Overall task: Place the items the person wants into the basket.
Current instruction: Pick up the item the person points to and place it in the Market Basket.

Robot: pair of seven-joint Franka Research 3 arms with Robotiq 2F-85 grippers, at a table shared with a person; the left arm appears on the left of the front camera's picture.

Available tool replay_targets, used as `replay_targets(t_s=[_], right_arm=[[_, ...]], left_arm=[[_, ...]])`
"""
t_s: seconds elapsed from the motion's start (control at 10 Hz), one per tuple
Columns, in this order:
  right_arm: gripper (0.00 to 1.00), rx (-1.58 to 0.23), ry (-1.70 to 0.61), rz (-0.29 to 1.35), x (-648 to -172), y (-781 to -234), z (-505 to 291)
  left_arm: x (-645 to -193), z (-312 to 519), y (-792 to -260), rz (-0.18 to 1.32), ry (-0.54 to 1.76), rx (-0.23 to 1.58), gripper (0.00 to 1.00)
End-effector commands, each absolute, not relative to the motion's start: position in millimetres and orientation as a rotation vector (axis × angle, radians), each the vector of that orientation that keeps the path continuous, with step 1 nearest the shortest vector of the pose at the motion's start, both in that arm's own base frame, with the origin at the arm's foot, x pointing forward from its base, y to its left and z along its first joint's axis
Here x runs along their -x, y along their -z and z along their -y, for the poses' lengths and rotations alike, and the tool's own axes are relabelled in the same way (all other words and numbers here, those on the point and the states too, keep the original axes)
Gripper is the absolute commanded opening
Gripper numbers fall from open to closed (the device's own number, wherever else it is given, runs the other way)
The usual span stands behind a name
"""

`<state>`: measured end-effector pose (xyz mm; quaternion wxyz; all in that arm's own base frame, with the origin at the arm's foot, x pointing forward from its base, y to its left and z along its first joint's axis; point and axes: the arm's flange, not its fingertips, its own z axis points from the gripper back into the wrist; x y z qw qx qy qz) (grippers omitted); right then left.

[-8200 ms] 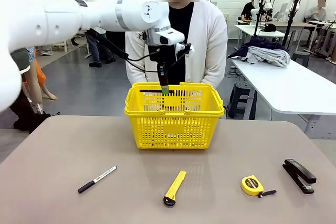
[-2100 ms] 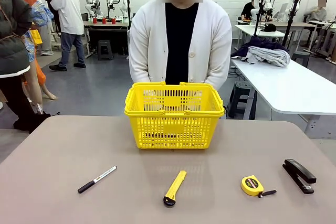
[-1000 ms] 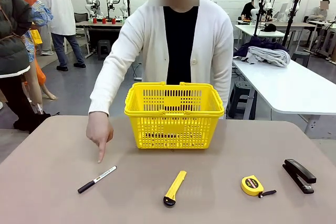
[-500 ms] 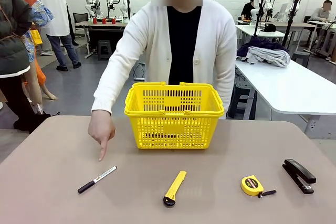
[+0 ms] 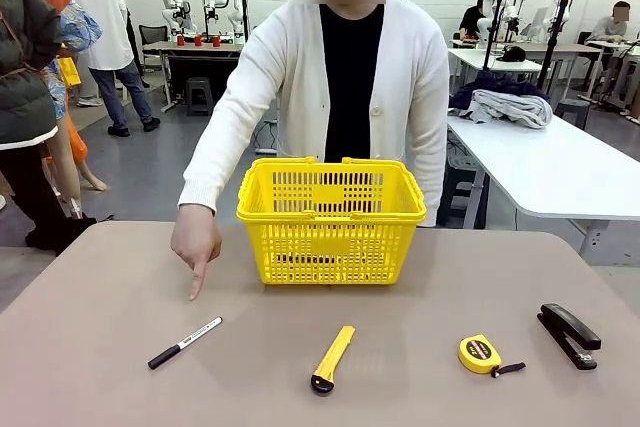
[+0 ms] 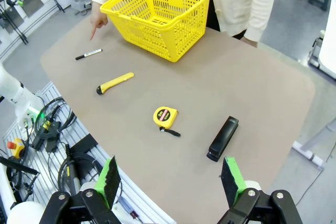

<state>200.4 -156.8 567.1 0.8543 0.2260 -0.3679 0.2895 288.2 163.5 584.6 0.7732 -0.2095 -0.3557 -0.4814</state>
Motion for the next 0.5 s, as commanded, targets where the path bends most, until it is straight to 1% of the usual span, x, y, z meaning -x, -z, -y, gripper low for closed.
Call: replay_targets(t_s=[0.0, 0.1, 0.2, 0.4], right_arm=[[1.0, -0.49, -0.619, 0.793, -203.8, -567.1, 156.1], [1.0, -0.49, -0.619, 0.793, -203.8, -567.1, 156.1], [1.0, -0.49, -0.619, 0.793, -203.8, -567.1, 156.1], [1.0, -0.49, -0.619, 0.793, -203.8, -567.1, 156.1]], left_arm=[[-289.8, -138.2, -588.3, 0.705, 1.055, 0.404, 1.0], [-304.0, -106.6, -599.3, 0.64, 1.076, 0.391, 1.0], [-305.2, -72.4, -606.9, 0.565, 1.106, 0.353, 1.0], [-309.0, 5.9, -612.4, 0.36, 1.161, 0.258, 1.0]])
